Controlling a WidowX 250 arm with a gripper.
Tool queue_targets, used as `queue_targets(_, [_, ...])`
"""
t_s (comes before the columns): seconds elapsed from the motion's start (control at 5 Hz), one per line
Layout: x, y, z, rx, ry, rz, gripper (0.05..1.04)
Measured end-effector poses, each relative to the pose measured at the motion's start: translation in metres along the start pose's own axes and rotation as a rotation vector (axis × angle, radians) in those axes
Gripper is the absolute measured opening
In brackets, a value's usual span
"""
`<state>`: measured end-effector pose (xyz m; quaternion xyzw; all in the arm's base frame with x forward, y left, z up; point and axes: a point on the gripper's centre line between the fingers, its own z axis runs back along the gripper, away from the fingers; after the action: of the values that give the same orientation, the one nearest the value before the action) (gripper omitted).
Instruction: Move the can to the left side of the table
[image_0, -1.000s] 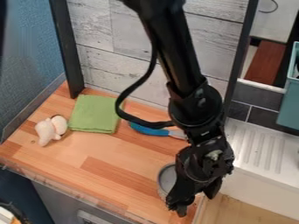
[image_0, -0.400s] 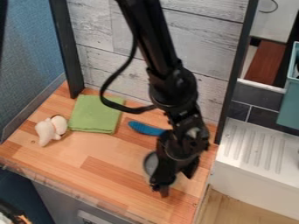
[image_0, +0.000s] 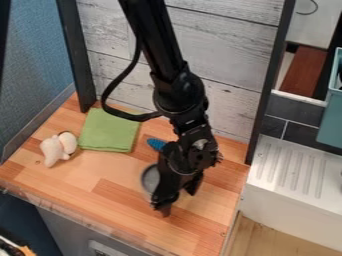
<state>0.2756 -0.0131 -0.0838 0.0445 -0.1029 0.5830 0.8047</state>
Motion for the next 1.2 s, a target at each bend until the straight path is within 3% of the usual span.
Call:
queue_targets(0.4, [0.043,0.027,-0.010,0.127,-0.093,0.088,1.001])
queue_targets(0.8, [0.080,0.052,-0.018,0.164,-0.112,0.199,1.001])
queue_targets(1.2, [0.091,0.063,-0.020,0.189,-0.100,0.229,1.001])
